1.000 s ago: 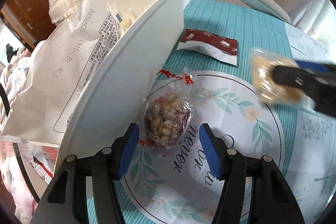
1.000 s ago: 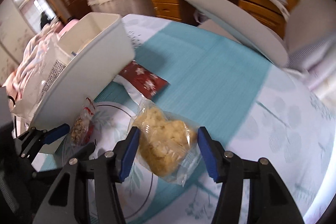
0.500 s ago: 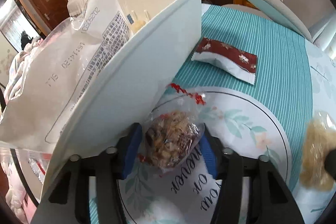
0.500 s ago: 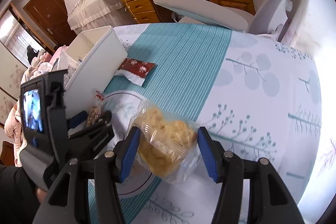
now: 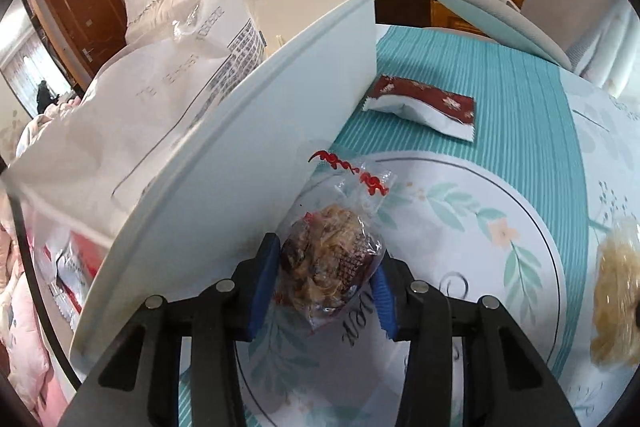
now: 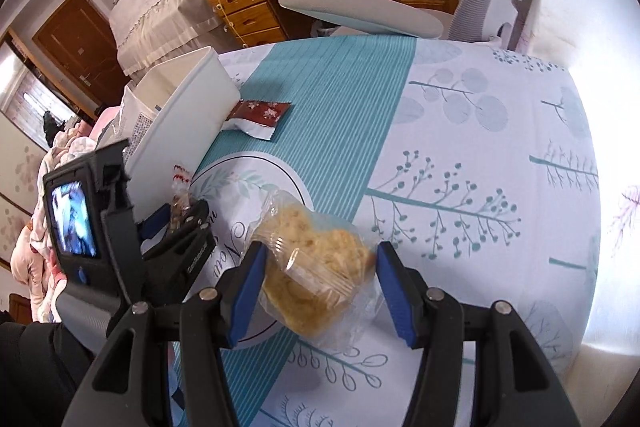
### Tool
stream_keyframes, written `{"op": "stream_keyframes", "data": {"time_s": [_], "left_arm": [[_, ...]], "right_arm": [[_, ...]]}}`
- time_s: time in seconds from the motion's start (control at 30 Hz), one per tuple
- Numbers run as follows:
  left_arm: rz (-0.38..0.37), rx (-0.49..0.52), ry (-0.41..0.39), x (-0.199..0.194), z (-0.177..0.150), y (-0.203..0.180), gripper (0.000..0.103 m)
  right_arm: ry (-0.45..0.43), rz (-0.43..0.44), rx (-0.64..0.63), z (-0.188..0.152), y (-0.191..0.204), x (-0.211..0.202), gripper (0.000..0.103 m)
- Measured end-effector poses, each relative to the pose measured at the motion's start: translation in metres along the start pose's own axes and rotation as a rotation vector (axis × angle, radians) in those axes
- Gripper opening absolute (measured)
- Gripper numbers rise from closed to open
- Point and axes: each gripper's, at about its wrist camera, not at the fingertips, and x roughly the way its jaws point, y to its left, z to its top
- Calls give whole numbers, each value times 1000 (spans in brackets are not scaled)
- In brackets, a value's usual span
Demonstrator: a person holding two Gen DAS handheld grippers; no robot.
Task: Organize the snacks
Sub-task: 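Carry both clear bags over the white tray and open both grippers to drop them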
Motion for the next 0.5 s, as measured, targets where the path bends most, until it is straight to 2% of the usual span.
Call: {"op": "stream_keyframes", "data": {"time_s": [0.1, 0.27, 0.5], "left_arm": [[-39, -7, 2, -3, 1, 4, 42], [-98, -1, 61, -11, 0, 13, 42], [-179, 85, 77, -54, -13, 18, 42]], "right_arm": [[-6, -3, 11, -1, 2, -2, 56], [-17, 3, 30, -2, 7, -6, 56], [-5, 10, 129, -5, 16, -12, 57]]}}
